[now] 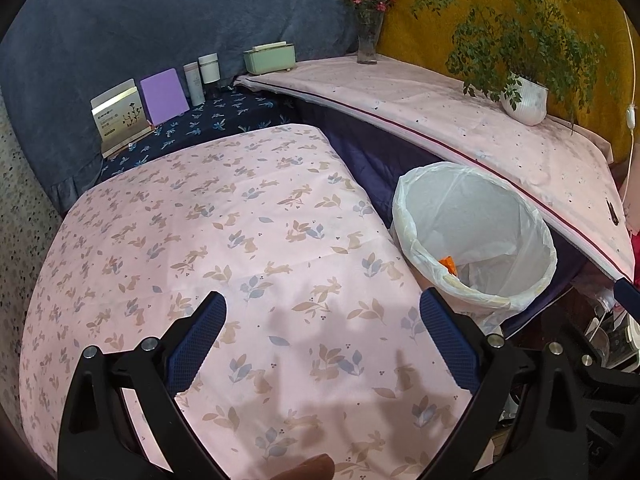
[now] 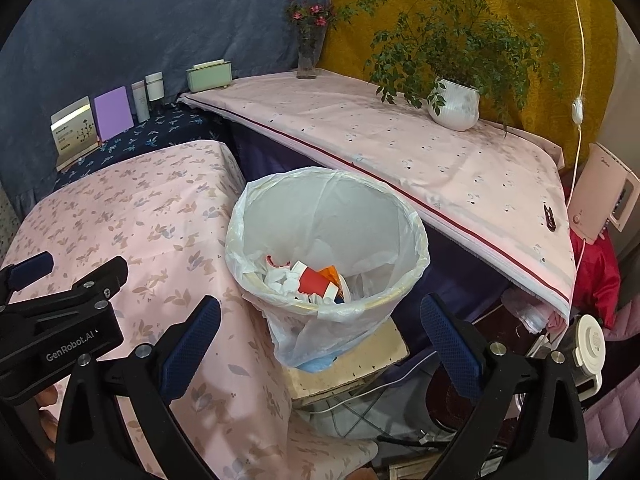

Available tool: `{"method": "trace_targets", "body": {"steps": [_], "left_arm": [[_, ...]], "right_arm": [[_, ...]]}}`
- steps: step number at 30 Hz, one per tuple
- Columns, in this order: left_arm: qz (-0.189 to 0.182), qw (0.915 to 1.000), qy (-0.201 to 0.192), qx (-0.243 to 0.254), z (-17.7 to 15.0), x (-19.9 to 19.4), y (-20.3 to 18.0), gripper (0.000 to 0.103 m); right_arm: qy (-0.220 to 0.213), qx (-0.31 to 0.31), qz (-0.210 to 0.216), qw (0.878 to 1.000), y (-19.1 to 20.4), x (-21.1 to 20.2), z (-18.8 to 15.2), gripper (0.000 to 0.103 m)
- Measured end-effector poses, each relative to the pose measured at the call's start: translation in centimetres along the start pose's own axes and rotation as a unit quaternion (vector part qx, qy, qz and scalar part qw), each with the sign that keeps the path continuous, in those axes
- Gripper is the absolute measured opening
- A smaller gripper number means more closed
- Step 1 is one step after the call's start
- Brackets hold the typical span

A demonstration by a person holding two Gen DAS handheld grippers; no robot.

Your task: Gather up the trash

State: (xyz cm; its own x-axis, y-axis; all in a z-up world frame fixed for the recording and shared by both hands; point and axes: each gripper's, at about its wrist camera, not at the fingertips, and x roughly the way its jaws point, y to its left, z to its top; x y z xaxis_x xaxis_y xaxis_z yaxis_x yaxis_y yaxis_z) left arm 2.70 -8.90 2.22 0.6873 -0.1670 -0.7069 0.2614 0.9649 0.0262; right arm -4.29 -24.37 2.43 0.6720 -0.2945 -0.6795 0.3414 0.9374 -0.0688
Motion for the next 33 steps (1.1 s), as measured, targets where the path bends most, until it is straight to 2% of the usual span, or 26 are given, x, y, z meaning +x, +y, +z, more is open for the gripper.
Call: {"method": "trace_targets", "body": {"steps": [33], "left_arm": [[-0.006,0.9999,0.007,-0.01,-0.21,0.29,0.11,0.093]], "right_arm": [[0.01,-0.001,-0.006,1.0,-0.36,0.69,-0.64,0.096]]}}
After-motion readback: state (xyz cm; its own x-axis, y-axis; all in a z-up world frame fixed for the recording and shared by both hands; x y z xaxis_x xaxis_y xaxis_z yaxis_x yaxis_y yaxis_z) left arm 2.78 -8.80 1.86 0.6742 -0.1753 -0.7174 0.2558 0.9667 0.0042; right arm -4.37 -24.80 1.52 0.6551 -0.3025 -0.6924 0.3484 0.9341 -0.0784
